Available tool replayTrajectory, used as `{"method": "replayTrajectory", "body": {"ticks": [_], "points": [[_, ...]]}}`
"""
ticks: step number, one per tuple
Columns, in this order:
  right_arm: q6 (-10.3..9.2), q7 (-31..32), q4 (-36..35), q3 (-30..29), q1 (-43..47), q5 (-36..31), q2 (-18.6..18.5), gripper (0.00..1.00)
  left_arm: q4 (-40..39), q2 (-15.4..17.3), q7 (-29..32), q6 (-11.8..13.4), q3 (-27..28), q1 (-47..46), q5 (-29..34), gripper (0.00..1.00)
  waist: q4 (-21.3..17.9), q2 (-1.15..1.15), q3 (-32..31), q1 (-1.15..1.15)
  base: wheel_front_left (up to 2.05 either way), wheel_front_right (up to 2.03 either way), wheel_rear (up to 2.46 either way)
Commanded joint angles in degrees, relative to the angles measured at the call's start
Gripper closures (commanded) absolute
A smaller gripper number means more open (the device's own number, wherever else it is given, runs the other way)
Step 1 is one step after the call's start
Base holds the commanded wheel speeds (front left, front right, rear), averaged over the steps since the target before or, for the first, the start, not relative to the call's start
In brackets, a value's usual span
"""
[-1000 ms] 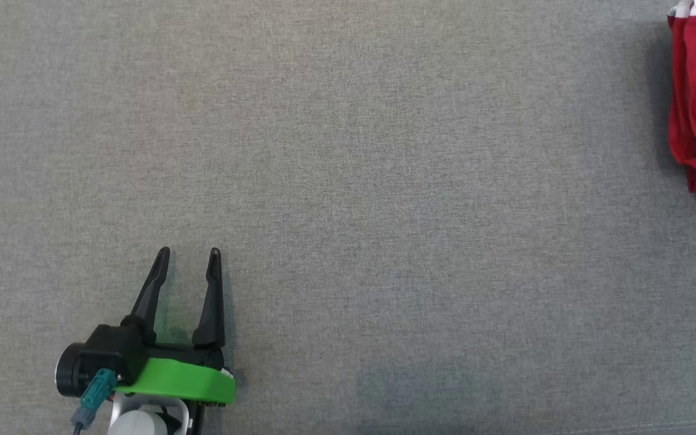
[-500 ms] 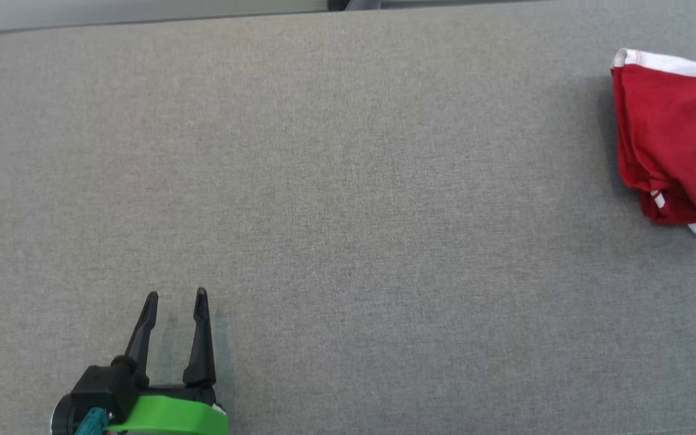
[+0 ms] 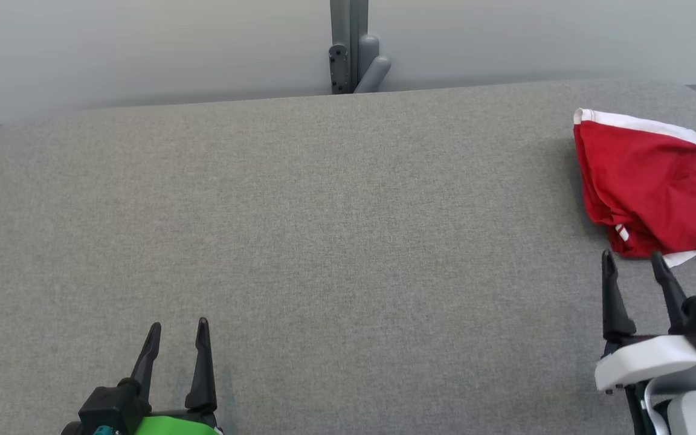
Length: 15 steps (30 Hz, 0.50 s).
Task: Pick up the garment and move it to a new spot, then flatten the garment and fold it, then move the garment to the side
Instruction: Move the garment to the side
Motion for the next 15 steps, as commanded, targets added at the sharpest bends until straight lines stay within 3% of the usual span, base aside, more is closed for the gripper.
{"method": "replayTrajectory", "body": {"ticks": [1,15], "points": [[-0.04,-0.71,0.88,-0.35,1.59,-1.29,0.47,0.0,0.33,0.12,-0.14,-0.32,0.3,0.09,0.45,0.0,0.18,0.25,-1.55,0.0,0.0,0.0,0.0],[-0.04,-1.14,-0.92,-0.18,7.67,-8.81,3.22,0.0,4.54,0.13,-0.14,-2.85,-0.92,-0.47,0.54,0.0,0.06,0.25,-4.65,0.0,0.0,0.0,0.0]]}}
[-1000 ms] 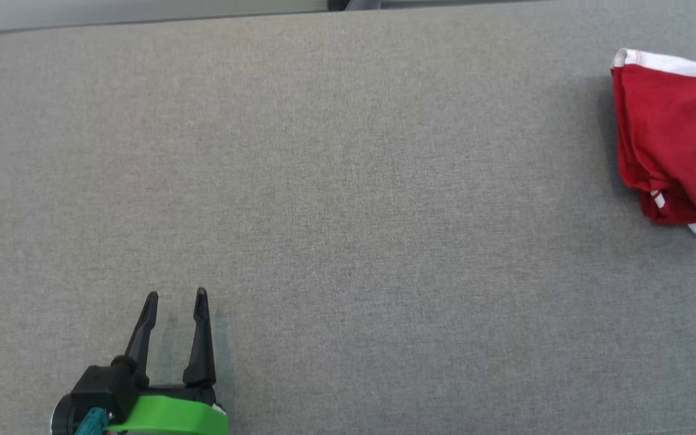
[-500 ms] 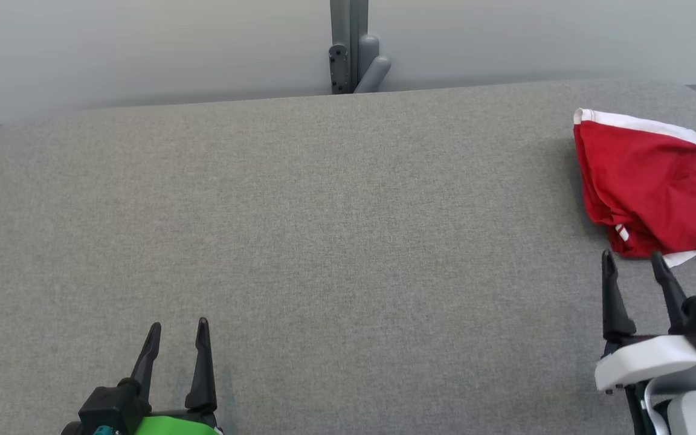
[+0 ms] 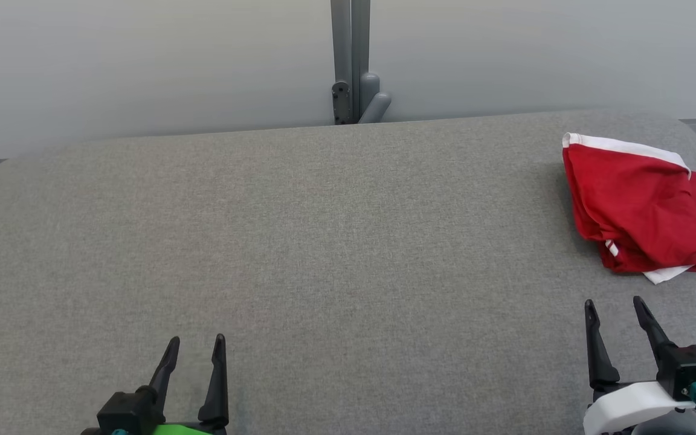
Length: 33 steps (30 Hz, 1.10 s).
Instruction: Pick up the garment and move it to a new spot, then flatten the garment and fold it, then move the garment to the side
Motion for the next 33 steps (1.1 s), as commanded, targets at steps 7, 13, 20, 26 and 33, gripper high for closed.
{"method": "replayTrajectory", "body": {"ticks": [7,13,20,26,33], "points": [[-0.03,-0.24,-0.35,0.94,1.07,-0.22,-0.03,0.0,1.23,0.13,-0.14,-0.96,-0.54,-1.38,-0.59,0.0,-0.47,0.25,-0.35,0.0,0.0,0.0,0.0],[-0.03,-0.24,-0.42,1.67,0.31,-0.6,-0.02,0.0,1.82,0.13,-0.14,-1.18,-0.49,-1.26,-0.59,0.0,-0.76,0.25,-0.46,0.0,0.0,0.0,0.0],[-0.03,-0.24,-0.29,1.66,-0.17,-0.64,-0.02,0.0,2.21,0.13,-0.14,-1.34,-0.38,-1.24,-0.89,0.0,-0.87,0.25,-0.56,0.0,0.0,0.0,0.0],[-0.03,-0.25,0.24,1.08,-0.32,0.03,-0.01,0.0,1.95,0.13,-0.14,-1.34,-0.23,-1.14,-1.09,0.0,-1.27,0.25,-0.31,0.0,0.0,0.0,0.0],[-0.03,-0.25,0.33,1.25,-0.04,0.24,-0.02,0.0,2.02,0.13,-0.14,-1.37,-0.43,-1.39,-1.08,0.0,-1.27,0.25,-0.03,0.0,0.0,0.0,0.0]]}}
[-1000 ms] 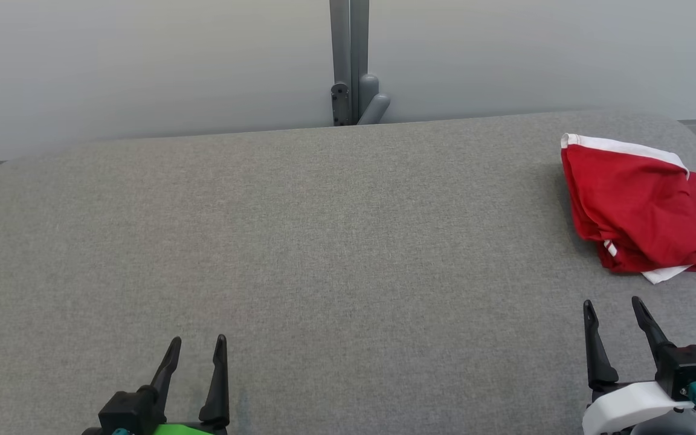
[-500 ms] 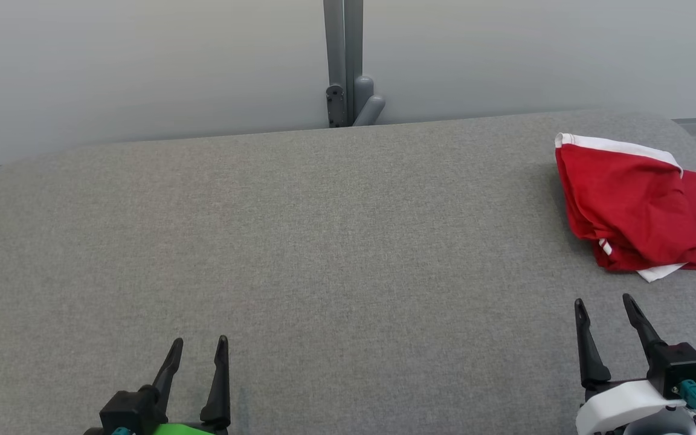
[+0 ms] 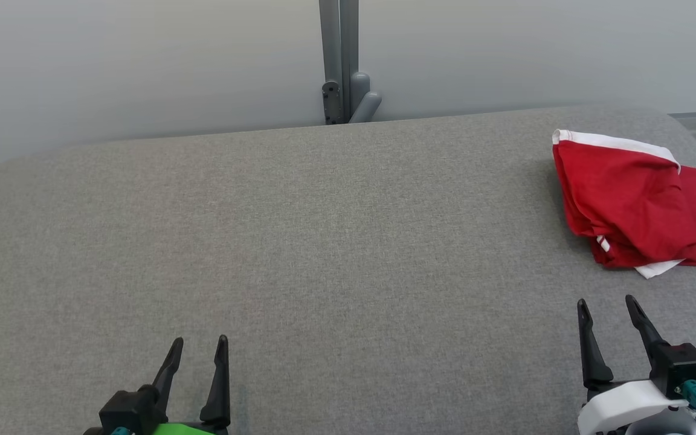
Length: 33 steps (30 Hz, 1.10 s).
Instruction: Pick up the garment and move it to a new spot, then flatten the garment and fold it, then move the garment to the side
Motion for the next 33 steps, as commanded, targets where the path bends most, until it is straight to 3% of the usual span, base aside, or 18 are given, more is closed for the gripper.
{"method": "replayTrajectory", "body": {"ticks": [1,5,6,18,19,24,33], "points": [[-0.03,-0.25,0.12,-0.03,-0.16,0.18,-0.14,0.0,0.08,0.13,-0.14,-0.17,-0.03,-0.63,-0.44,0.0,0.05,0.25,0.04,0.0,0.0,0.0,0.0],[-0.03,-0.25,0.26,0.07,-0.14,0.31,-0.14,0.0,0.03,0.13,-0.14,-0.18,0.16,-0.78,-0.3,0.0,0.2,0.25,0.11,0.0,0.0,0.0,0.0],[0.01,0.0,0.16,0.09,0.0,0.07,0.0,0.0,0.0,0.0,0.0,0.0,0.11,-0.07,0.0,0.0,0.19,0.0,0.11,0.0,0.0,0.0,0.0],[0.01,-0.03,0.01,0.21,-0.14,-0.21,-0.04,0.0,-0.14,0.02,-0.02,0.27,-0.18,-0.3,-0.07,0.0,0.4,0.03,0.19,0.0,0.0,0.0,0.0],[0.01,0.03,0.97,0.23,0.33,0.01,0.31,1.0,0.8,-0.05,0.09,0.08,-0.13,0.6,-0.03,1.0,0.4,0.0,0.19,0.0,0.0,0.0,0.0],[0.01,0.66,3.57,0.08,0.19,0.77,0.64,1.0,2.92,-0.12,0.5,0.08,-0.08,1.1,-0.71,1.0,0.42,0.0,0.19,0.0,0.0,0.0,0.0],[0.01,3.51,3.6,-0.17,-1.09,12.18,0.54,1.0,2.3,0.23,2.75,0.06,1.02,-0.22,-10.48,1.0,0.46,0.02,0.19,0.0,0.0,0.0,0.0]]}}
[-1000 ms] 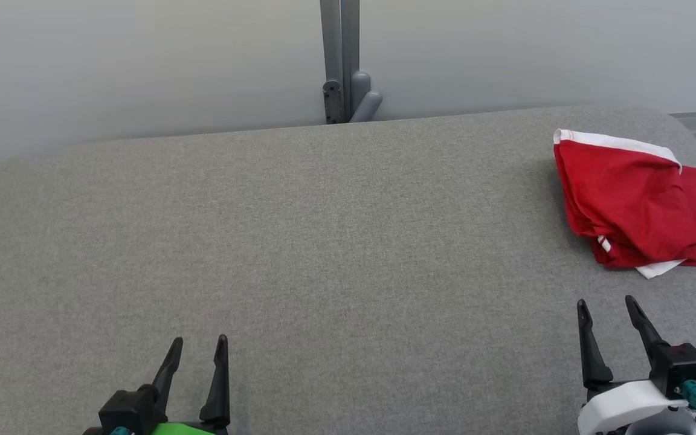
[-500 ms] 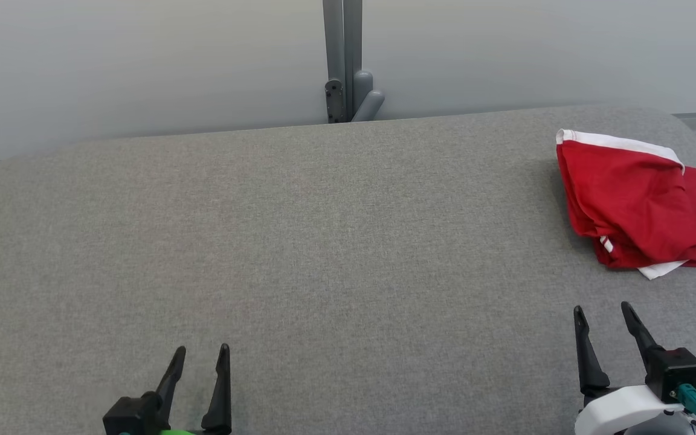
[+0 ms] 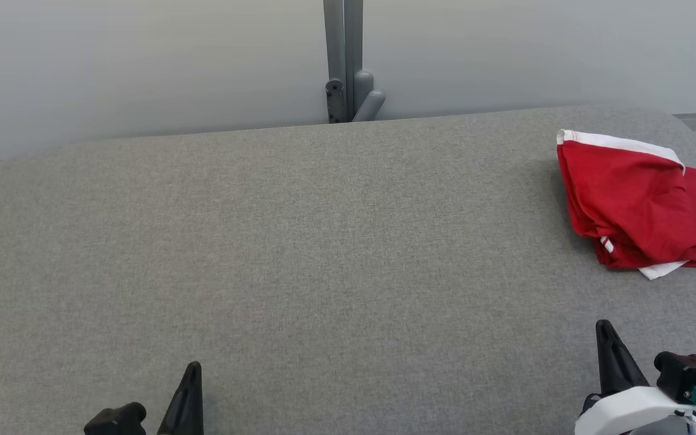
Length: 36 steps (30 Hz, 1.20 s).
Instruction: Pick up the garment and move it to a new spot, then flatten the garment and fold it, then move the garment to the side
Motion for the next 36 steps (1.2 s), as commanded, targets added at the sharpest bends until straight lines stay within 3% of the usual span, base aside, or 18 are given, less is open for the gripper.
{"method": "replayTrajectory", "body": {"ticks": [1,36], "points": [[0.0,0.41,-1.03,-0.1,-1.3,2.91,-0.22,1.0,-1.12,0.39,0.44,-0.02,0.51,-1.67,-2.4,1.0,0.01,0.02,0.0,0.0,0.0,0.0,0.0],[-0.01,7.74,-1.89,0.12,-4.28,36.4,-0.53,1.0,-2.97,1.11,7.43,-0.17,4.23,-5.6,-30.6,1.0,0.19,0.09,-0.01,0.0,0.0,0.0,0.0]]}}
